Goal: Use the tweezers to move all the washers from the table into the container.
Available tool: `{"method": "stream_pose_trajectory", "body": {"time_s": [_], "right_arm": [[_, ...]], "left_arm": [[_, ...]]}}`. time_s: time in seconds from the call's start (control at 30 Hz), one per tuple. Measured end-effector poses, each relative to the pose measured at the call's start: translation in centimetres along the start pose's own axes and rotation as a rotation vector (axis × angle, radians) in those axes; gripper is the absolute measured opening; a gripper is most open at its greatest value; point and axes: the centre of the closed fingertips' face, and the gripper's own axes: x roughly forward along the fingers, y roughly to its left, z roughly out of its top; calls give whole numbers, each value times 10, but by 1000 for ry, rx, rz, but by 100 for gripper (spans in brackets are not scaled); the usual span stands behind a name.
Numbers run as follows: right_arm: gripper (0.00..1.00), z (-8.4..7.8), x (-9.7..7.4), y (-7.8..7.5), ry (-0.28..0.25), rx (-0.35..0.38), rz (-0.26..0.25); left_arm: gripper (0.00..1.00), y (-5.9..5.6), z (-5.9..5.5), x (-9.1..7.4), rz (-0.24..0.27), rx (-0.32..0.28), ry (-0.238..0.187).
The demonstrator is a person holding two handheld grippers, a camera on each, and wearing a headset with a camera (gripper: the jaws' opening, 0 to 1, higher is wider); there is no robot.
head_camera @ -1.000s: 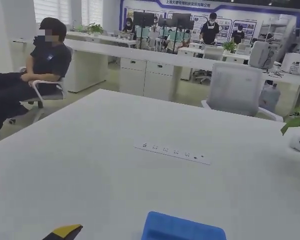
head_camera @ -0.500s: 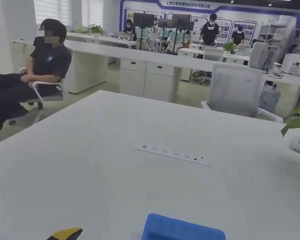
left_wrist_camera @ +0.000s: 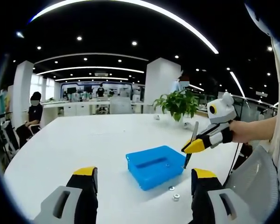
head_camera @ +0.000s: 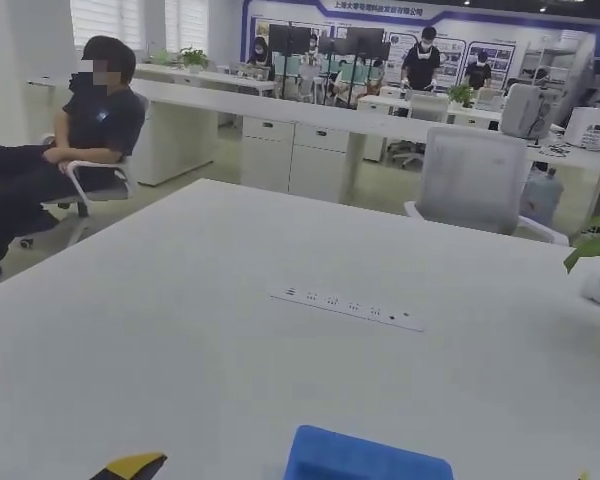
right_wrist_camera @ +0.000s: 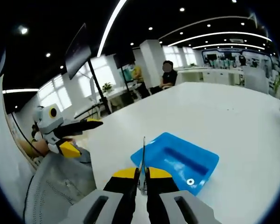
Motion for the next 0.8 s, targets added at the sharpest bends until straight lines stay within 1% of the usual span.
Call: {"method": "stream_pose_trajectory", "body": {"time_s": [0.1, 0.27, 0.37, 0.5, 0.67, 0.8], "right_arm": [[3, 5, 1, -1, -8, 13, 9], [3, 15, 2, -11, -5, 8, 0], [4, 23, 3, -18, -12, 16, -2], [3, 29, 6, -25, -8, 8, -5], [3, 31, 13, -34, 11, -3, 0], [3, 27, 20, -42, 42, -3, 6]], "left_arm": [[83, 1, 0, 0, 4, -2, -2], [83, 1, -1, 0, 5, 1, 2], [83, 0, 0, 0, 2, -2, -2], [83, 1, 0, -1, 6, -1, -3], [83, 1, 0, -1, 7, 1, -1], [83, 2, 0, -1, 9, 0, -3]]}}
